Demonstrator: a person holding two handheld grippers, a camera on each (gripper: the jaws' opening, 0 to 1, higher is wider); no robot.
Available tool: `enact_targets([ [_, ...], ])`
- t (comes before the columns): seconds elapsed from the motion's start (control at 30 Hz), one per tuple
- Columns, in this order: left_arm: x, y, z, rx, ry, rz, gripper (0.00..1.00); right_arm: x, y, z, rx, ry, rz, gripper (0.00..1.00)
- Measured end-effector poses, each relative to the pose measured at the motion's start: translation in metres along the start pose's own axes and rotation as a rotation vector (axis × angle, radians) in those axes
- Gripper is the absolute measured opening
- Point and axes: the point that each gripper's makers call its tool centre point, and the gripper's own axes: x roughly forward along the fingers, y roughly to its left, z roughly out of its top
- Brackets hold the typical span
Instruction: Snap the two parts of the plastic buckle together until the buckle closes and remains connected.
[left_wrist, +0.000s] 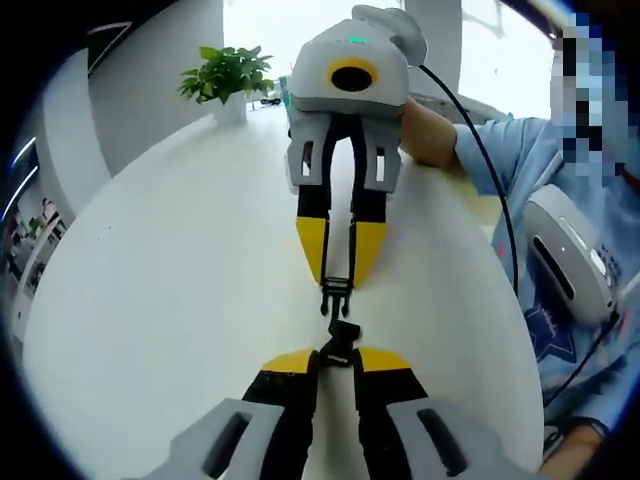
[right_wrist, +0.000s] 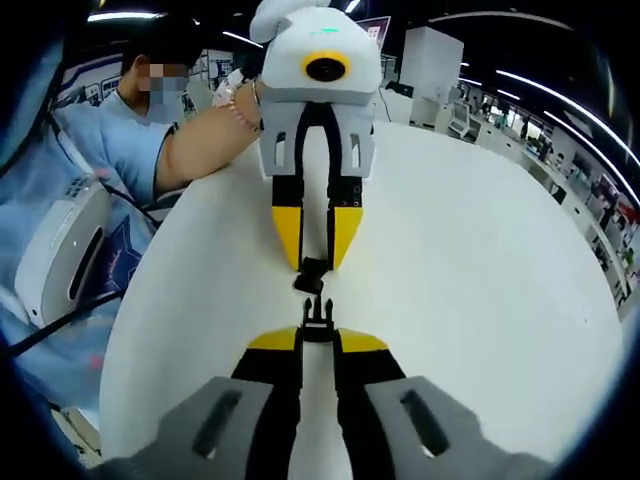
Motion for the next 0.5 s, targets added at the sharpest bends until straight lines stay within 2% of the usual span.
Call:
enact_targets([
  [0.23,0.0001,-0.0011,-0.0002,0.043,-0.006,0.002,0.15,-0.0001,0.0073,0.0001,-0.015,-0.001,0.022,0.11],
  [0.5,0.0014,-0.0023,0.0006,0.045,-0.009,-0.009,0.15,0.0018,0.0081,0.0019,-0.018,-0.009,0.026,0.11],
])
